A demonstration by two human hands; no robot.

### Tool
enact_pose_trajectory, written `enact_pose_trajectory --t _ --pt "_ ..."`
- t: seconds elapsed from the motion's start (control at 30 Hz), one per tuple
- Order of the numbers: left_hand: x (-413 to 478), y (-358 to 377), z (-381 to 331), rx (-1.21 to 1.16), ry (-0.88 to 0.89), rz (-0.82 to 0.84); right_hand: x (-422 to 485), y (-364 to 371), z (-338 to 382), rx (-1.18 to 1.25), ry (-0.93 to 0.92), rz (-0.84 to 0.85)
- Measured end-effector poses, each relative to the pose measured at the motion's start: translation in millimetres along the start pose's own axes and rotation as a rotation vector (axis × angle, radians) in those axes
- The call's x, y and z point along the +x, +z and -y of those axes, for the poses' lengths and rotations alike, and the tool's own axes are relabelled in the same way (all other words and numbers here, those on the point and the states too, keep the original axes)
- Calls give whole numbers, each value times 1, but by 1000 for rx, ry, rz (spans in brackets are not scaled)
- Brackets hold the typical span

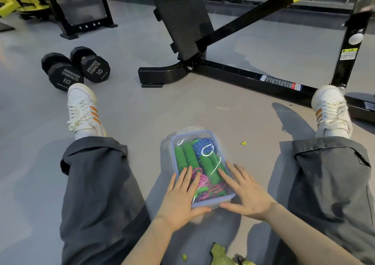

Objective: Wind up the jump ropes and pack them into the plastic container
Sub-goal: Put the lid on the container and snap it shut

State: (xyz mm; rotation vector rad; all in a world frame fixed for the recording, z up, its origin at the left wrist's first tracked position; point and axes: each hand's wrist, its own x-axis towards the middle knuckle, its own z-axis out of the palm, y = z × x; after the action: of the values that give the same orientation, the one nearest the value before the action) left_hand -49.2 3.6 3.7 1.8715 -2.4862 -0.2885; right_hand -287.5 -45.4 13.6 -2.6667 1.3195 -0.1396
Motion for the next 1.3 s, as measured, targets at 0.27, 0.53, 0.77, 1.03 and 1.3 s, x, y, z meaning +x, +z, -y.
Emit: enact_pose_trajectory --t 0.27,0.53,0.77,1.03,1.3 --pt "9 6 7 59 4 -89 14 5 -8 -173 -92 -99" --pt "13 1 2 89 9 -57 14 6 -2 -179 -55 -77" --pt "19 -20 25 192 114 -7 2 0 22 -23 68 -71" --pt "27 -55 54 287 130 -167 -16 1 48 109 -72 -173" --pt "27 -8 -29 -48 -325 -11 30 -11 7 110 205 -109"
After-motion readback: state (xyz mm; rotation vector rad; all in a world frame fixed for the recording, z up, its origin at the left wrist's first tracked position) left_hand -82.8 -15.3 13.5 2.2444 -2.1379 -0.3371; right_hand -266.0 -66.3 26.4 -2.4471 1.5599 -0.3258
